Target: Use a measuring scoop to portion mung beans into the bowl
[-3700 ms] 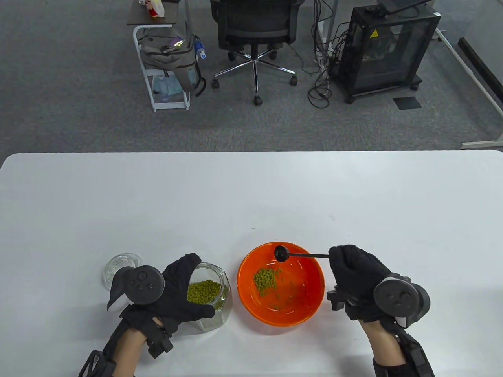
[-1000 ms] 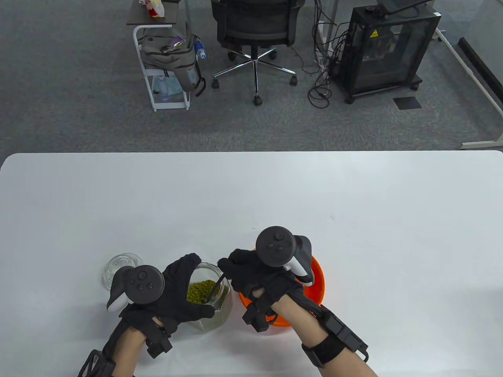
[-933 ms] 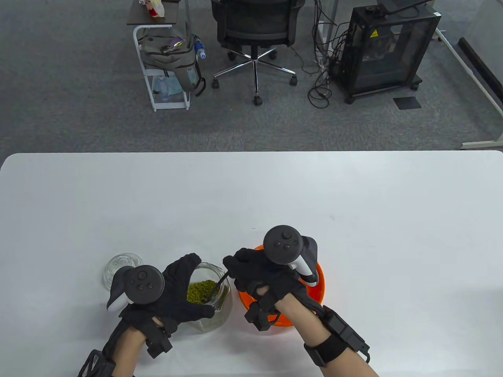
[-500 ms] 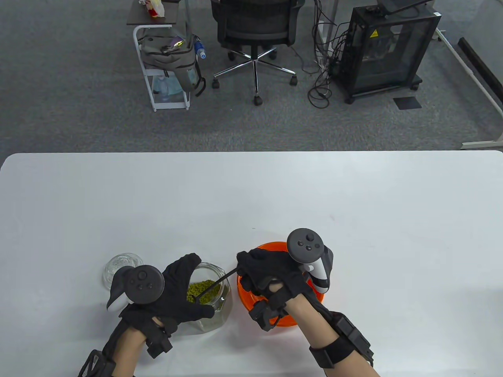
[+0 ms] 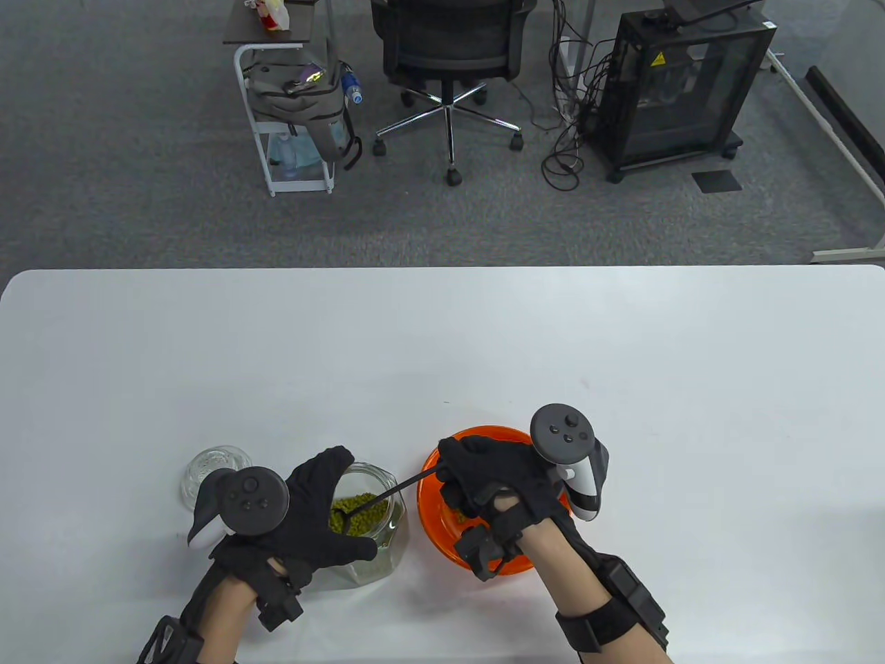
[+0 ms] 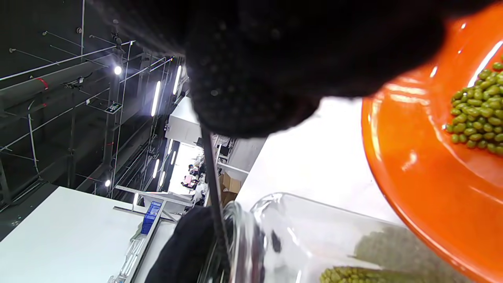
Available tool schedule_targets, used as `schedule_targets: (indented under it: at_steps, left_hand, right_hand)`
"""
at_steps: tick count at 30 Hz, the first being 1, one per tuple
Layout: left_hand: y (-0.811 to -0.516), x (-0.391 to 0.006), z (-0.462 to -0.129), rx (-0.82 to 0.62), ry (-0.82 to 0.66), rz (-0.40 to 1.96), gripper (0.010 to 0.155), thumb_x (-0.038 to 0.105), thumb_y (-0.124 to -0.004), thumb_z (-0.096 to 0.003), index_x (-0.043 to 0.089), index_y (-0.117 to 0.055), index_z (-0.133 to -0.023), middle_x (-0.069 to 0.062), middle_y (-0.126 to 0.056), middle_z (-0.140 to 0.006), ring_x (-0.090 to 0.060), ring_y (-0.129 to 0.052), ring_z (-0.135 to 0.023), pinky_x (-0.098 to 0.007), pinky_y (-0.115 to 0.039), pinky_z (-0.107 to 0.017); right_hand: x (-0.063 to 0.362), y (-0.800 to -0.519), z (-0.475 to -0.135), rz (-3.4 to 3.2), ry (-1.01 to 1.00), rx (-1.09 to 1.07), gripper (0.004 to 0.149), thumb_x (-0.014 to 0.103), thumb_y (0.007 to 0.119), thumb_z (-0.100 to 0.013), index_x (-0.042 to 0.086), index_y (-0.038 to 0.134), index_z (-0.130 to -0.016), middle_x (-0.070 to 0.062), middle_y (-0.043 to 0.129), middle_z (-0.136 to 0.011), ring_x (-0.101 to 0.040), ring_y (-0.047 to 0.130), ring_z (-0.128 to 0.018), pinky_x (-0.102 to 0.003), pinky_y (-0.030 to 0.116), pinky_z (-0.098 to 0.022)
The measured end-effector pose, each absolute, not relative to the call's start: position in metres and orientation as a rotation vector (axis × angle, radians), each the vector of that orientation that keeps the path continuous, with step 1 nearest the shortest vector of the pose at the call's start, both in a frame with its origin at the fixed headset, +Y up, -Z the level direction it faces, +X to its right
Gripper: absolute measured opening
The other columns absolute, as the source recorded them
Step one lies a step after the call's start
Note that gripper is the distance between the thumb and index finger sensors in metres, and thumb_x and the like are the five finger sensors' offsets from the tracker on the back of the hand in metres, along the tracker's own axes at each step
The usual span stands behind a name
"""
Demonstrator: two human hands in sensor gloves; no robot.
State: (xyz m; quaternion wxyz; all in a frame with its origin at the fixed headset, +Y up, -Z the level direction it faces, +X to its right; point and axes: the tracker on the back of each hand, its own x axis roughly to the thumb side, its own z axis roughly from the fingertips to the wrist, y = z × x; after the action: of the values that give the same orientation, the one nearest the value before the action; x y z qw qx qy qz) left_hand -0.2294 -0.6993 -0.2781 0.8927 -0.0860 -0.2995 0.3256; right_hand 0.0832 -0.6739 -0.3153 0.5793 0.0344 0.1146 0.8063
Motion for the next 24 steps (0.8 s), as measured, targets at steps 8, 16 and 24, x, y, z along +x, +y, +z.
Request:
schedule_targets:
  at_steps: [8, 16, 24]
  left_hand:
    - [-0.699, -0.229, -0.278, -0.179, -0.621, 0.677, 0.126, 0.081, -0.09, -0.0397, 0.001, -0.023, -0.11, -0.03, -0.034, -0.115, -0.061, -0.05, -0.104, -0.076, -0.049, -0.072]
    - [-0.699, -0.229, -0.278, -0.18, -0.622, 0.679, 0.126, 0.081, -0.09, -0.0397, 0.001, -0.023, -0.11, -0.03, -0.034, -0.116, -0.062, -0.05, -0.104, -0.076, -0.049, -0.072]
    - [-0.699, -0.229, -0.278, -0.18, -0.623, 0.679, 0.126, 0.081, -0.09, -0.0398, 0.001, -0.023, -0.11, -0.03, -0.034, -0.115, -0.062, -0.05, -0.104, -0.076, -0.049, -0.072]
  right_hand:
    - [0.097, -0.682, -0.315, 1.812, 0.277, 0.055, 0.044, 0.044, 0.078, -0.049, 0.006, 0.096, -0.06, -0.008, 0.107, -0.033, -0.018, 0.102, -0.011, -0.032, 0.088, -0.011]
    - [0.109, -0.683, -0.318, 1.756, 0.284, 0.041, 0.044, 0.044, 0.078, -0.049, 0.006, 0.096, -0.06, -0.008, 0.107, -0.033, -0.018, 0.101, -0.011, -0.032, 0.088, -0.011]
    - [0.119, -0.68, -0.321, 1.706, 0.29, 0.042, 0.044, 0.044, 0.077, -0.049, 0.006, 0.095, -0.061, -0.008, 0.107, -0.034, -0.019, 0.102, -0.012, -0.032, 0.088, -0.011]
